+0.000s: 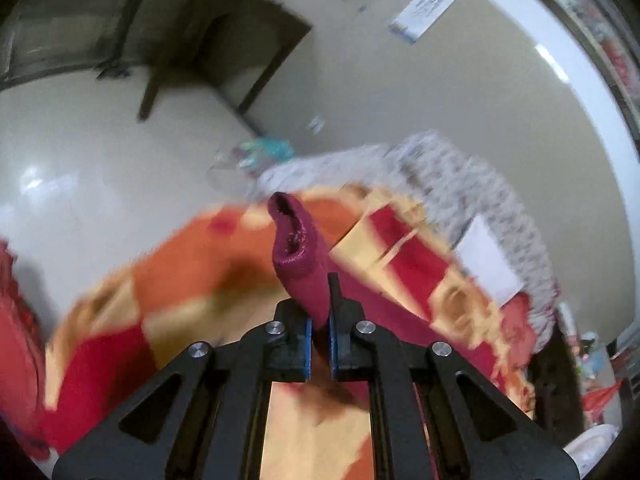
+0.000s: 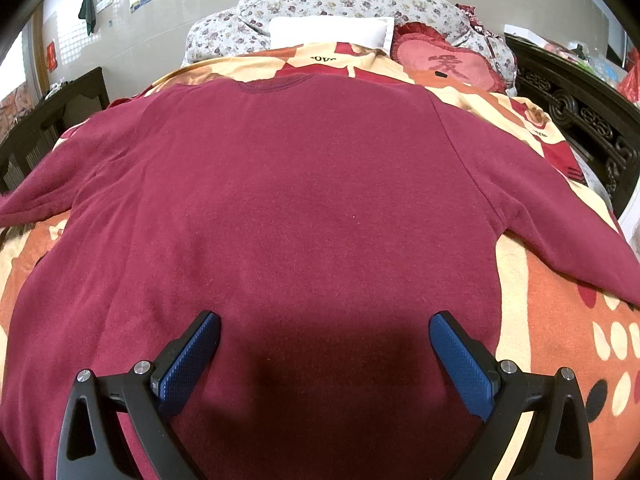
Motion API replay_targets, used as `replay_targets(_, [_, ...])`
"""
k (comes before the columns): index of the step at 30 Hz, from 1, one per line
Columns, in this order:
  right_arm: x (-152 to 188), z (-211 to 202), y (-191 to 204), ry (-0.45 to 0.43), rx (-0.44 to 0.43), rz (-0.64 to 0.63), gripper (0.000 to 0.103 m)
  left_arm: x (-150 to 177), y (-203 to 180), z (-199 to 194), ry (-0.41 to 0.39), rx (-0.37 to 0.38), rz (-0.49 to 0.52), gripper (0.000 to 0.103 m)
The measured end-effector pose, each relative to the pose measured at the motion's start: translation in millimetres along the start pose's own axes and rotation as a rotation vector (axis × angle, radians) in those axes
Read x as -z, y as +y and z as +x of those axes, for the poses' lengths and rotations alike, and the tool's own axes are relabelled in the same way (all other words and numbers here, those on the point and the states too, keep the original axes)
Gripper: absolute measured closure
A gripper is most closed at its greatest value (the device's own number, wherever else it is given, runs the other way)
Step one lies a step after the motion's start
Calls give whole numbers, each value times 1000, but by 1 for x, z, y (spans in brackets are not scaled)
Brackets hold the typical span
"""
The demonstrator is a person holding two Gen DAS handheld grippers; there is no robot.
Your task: Fold small clothes
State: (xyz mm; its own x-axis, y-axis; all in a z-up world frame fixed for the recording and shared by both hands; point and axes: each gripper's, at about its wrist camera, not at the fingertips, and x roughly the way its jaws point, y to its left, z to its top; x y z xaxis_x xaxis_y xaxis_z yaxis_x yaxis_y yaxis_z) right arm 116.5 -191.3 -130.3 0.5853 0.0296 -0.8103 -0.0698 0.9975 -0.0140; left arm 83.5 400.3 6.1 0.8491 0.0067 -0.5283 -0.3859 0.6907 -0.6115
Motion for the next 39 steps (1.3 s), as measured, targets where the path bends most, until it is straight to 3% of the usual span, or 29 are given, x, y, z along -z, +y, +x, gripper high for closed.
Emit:
replay_targets(3, [-1, 0, 0, 2, 2, -1, 0, -16, -35, -8, -30, 23, 94, 98])
replay_targets(6, [-3, 0, -1, 14, -5, 5, 0, -1, -77, -5, 20, 111, 199, 98])
replay_targets(9, [-3, -4, -7, 29, -24, 32, 0, 37, -124, 8, 92, 223, 293, 98])
replay_targets(14, [-10, -31, -15, 8, -41, 62, 0, 130, -214, 40, 247, 445, 414, 98])
replay_targets(19, [-28, -64, -31, -44, -84, 67, 0, 211, -290, 66, 337, 580, 499, 98])
replay_targets(21, [-37, -73, -36, -66, -132, 66, 0, 234, -304, 78, 383, 600, 494, 98])
replay_targets(28, [-63, -74, -46, -86, -189, 95, 0, 308, -296, 122, 551, 525, 521, 98])
replay_targets(30, [-70, -68, -47, -88, -217, 118, 0, 321, -292, 121, 596, 481, 560, 98])
replay_targets(34, [-79, -52, -50, -79, -285, 198, 0, 325, -284, 108, 636, 494, 602, 96])
replay_targets(36, [-81, -46, -49, -80, -333, 221, 0, 322, -276, 99, 634, 502, 621, 83])
replay_targets(38, [-81, -37, -44, -71, -392, 240, 2, 319, -266, 92, 650, 499, 633, 56])
replay_targets(39, [-81, -34, -41, -69, -422, 253, 4, 319, -262, 89, 669, 514, 640, 53])
